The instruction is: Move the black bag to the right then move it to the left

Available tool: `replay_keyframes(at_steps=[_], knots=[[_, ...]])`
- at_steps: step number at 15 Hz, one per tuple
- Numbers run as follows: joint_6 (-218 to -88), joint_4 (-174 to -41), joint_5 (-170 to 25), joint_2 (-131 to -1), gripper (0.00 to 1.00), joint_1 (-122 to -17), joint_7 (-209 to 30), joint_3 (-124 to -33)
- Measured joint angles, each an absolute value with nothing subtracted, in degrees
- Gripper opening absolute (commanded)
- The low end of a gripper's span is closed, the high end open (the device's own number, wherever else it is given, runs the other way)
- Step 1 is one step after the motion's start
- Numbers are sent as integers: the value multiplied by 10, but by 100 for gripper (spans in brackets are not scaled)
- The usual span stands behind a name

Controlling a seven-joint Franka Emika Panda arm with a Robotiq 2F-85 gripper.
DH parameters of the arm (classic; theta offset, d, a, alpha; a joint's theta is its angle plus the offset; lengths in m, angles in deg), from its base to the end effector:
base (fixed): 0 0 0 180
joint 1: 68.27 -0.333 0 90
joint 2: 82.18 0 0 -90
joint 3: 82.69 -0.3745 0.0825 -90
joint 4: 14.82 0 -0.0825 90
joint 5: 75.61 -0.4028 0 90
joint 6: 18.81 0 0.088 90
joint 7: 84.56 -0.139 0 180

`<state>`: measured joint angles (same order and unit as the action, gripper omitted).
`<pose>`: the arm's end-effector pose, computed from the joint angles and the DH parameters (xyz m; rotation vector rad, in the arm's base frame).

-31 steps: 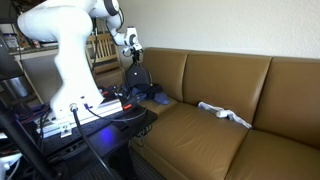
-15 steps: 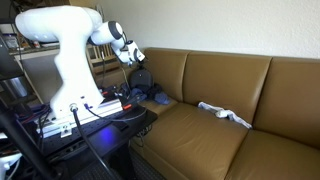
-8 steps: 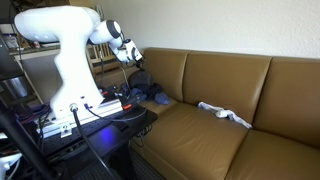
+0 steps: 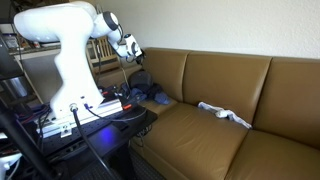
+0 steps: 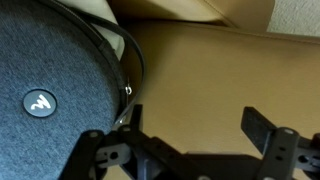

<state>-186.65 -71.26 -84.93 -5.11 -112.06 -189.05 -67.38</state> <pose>0.7264 0.5120 0.0718 -2.1252 1.4334 -0.4645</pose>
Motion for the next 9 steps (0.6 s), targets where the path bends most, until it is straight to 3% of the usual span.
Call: replay_keyframes(at_steps=[3,9], knots=[[-1815,-771,-877,-135,100,-1101,-1876,-718],[-1717,-913,-930,-301,100,-1089,-1885,-722]])
